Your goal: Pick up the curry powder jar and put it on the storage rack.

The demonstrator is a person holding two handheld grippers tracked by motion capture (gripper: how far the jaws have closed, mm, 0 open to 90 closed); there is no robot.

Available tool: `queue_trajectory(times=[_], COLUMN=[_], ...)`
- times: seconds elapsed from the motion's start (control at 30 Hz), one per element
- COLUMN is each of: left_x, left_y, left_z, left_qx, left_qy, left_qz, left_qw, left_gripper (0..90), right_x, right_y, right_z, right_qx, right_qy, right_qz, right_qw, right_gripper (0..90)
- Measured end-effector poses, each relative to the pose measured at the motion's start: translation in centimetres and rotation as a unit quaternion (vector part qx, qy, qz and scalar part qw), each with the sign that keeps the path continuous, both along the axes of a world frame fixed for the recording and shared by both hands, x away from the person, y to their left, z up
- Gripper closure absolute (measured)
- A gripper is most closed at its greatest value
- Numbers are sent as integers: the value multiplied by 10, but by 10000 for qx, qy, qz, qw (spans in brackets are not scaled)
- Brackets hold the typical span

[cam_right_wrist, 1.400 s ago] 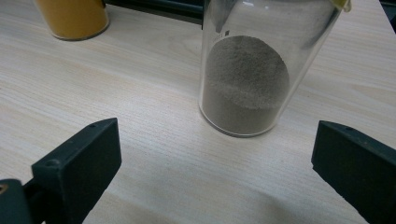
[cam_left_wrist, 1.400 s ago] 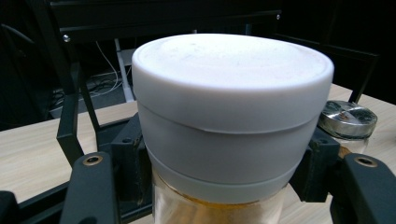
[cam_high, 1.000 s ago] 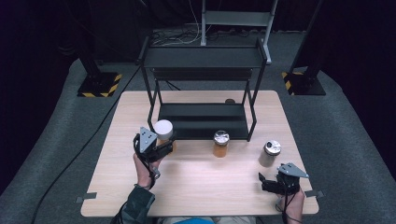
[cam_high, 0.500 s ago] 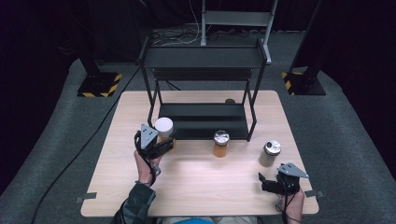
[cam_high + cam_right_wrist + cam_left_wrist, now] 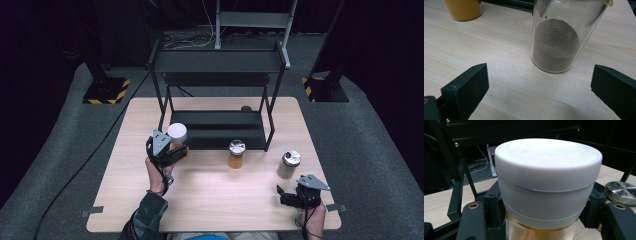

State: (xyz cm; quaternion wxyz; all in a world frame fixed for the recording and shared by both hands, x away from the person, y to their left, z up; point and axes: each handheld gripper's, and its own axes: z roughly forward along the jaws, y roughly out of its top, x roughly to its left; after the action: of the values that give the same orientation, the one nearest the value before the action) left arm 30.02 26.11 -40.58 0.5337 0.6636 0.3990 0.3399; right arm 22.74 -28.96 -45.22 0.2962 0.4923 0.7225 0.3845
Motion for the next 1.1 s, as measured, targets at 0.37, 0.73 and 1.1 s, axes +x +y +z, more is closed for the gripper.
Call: queue_trajectory(times=[0.37, 0.73, 1.1], left_x=[7, 14, 20], left_y=[0, -2, -5], left_z=[0, 1, 1], left_qx=[10, 19, 32], left_qy=[10, 44, 50], left_qz=[43, 46, 51], left_qw=[10000, 10000, 10000], left_gripper=[346, 346, 346], right_x=[0, 0, 0], right_y=[0, 0, -1], right_z=[0, 0, 0], right_qx=[0, 7, 25], right_qy=[5, 6, 5], right_qz=[6, 12, 19], right_qw=[10000, 10000, 10000], right_gripper=[7, 7, 7])
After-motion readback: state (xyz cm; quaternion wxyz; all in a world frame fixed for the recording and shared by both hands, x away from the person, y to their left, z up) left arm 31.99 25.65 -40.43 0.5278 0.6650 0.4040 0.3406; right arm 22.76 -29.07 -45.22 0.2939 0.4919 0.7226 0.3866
